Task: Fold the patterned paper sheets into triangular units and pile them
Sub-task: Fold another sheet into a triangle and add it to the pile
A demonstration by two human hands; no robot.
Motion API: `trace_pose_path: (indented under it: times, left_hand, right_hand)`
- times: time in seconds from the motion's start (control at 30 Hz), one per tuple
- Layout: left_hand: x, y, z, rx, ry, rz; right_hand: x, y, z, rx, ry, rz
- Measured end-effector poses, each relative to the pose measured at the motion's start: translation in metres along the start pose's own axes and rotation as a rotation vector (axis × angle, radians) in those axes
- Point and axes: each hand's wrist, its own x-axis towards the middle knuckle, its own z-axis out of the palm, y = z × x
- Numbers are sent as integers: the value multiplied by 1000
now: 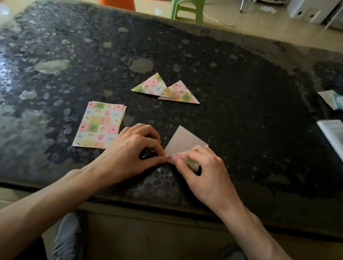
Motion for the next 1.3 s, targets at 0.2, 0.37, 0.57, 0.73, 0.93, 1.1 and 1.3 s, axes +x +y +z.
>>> trace_pose_path:
  times: [0.2, 0.37, 0.57, 0.73, 0.93, 1.1, 1.3]
  left_hand:
    - [4, 3, 2, 21, -4, -84]
    - [5, 5, 3, 47, -20, -116]
    - [8, 11, 5, 77, 9, -161]
    - [11, 15, 3, 62, -10, -215]
    - [13, 17, 4, 85, 9, -260]
    - [12, 18, 5, 95, 12, -266]
    - [15, 18, 2, 84, -21, -278]
  right_hand:
    - [6, 1, 0, -23, 86, 131]
    - [7, -2, -2, -119, 88, 215]
    - [9, -6, -8, -178, 58, 326]
    - [10, -7, -10, -214, 61, 376]
    - [10, -10, -10, -203, 49, 398]
    - [10, -11, -10, -213, 27, 398]
    - [11, -9, -10, -222, 7, 406]
